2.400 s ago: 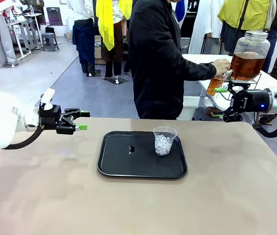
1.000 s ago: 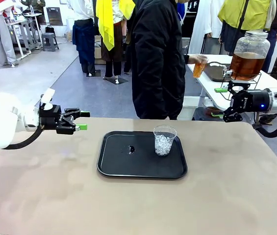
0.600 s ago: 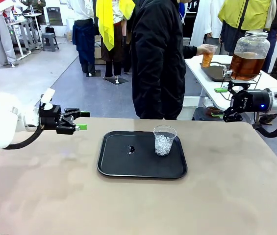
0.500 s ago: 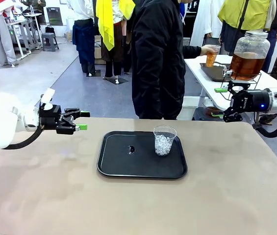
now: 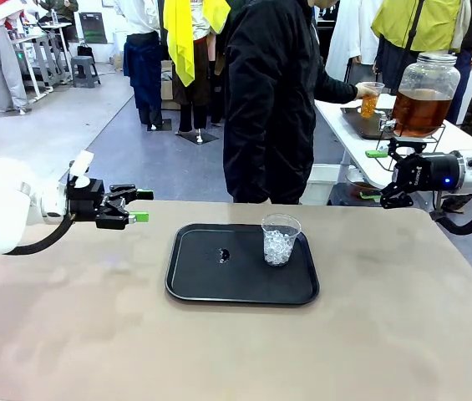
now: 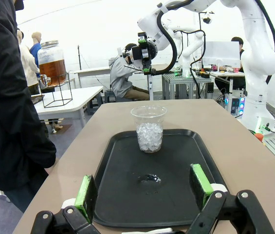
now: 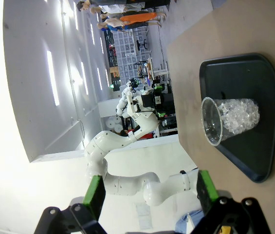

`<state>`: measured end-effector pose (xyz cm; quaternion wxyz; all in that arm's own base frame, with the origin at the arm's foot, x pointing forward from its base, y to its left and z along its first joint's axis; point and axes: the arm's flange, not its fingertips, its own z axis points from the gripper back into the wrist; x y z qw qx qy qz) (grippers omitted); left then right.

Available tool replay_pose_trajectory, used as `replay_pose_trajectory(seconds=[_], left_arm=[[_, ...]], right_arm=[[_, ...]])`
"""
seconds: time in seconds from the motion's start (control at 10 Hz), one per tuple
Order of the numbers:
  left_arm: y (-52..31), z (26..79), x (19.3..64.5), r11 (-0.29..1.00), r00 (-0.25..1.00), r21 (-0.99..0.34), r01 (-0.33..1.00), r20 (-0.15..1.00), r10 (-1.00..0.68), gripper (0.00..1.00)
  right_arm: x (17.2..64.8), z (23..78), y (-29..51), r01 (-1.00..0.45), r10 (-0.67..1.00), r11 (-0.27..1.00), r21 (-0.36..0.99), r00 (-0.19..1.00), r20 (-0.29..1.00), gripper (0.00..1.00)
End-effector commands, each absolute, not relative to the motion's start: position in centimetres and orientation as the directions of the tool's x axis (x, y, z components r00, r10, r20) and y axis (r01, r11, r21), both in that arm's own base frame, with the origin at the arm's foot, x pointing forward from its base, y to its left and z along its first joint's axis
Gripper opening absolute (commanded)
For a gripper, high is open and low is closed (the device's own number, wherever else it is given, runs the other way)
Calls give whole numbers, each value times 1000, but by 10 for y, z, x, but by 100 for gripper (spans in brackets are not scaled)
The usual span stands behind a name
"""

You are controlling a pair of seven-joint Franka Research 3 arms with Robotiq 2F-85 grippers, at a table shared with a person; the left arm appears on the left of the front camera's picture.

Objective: Pour the drink into the iced cup.
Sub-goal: Pick up the iced cup indicated by the human and present it to them.

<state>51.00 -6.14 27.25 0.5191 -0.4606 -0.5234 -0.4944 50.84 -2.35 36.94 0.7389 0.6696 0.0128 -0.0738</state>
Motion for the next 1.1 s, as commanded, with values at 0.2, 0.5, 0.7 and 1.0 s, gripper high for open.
replay_pose_trajectory(seconds=[0.2, 0.5, 0.7, 1.0], left_arm=[[-61, 274, 511, 87, -30, 33, 996, 999, -29, 100], [-61, 274, 511, 87, -30, 33, 996, 999, -29, 100], [-61, 274, 511, 87, -30, 33, 996, 999, -29, 100], [-61, 274, 511, 87, -30, 33, 996, 999, -29, 100]], right_arm=[[508, 370, -22, 124, -98, 96, 988, 989, -115, 100], [508, 370, -22, 124, -98, 96, 988, 989, -115, 100], [508, 370, -22, 124, -98, 96, 988, 989, -115, 100], [508, 370, -22, 124, -98, 96, 988, 989, -115, 100]])
